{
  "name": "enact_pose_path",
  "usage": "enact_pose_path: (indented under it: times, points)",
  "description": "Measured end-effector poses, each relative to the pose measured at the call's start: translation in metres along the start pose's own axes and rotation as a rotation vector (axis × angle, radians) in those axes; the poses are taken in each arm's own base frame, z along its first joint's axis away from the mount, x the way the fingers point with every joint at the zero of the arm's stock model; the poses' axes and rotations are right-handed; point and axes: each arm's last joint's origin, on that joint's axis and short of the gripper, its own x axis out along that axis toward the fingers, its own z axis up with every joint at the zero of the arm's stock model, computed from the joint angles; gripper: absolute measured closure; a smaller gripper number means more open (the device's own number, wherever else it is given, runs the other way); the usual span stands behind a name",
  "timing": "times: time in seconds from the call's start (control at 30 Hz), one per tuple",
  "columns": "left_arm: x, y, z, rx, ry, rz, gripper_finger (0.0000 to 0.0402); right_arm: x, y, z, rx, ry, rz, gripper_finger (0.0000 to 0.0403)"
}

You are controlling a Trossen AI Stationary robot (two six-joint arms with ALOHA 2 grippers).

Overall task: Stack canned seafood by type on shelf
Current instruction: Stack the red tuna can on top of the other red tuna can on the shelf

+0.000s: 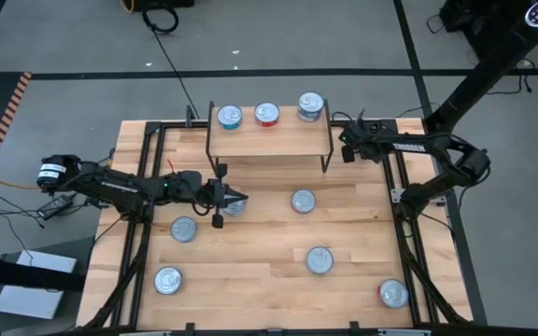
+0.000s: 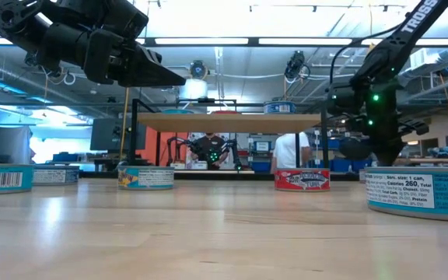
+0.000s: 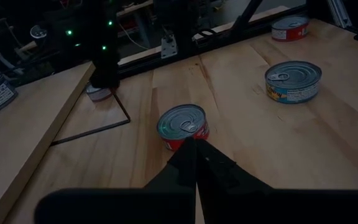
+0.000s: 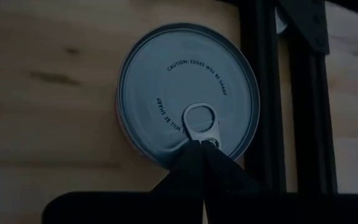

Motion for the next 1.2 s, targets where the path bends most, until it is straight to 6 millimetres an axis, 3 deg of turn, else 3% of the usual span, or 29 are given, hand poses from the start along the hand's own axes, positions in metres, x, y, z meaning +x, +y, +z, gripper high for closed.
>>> enact_pose_path:
  times: [0.3, 0.67, 0.83, 1.2]
  points:
    - [0.000, 0.000, 0.000, 0.000, 0.000, 0.000, 0.0396, -0.013, -0.018, -0.015, -0.036, 0.208, 0.037, 0.0401]
    - [0.000, 0.000, 0.000, 0.000, -0.001, 0.000, 0.0396, -0.026, -0.020, -0.036, -0.207, 0.445, 0.128, 0.0400]
    - [0.000, 0.000, 0.000, 0.000, -0.001, 0.000, 0.0396, -0.037, -0.016, -0.053, -0.280, 0.562, 0.130, 0.0398]
    - [0.000, 0.000, 0.000, 0.000, 0.000, 0.000, 0.0396, -0.069, 0.011, -0.096, -0.433, 0.565, 0.216, 0.0397]
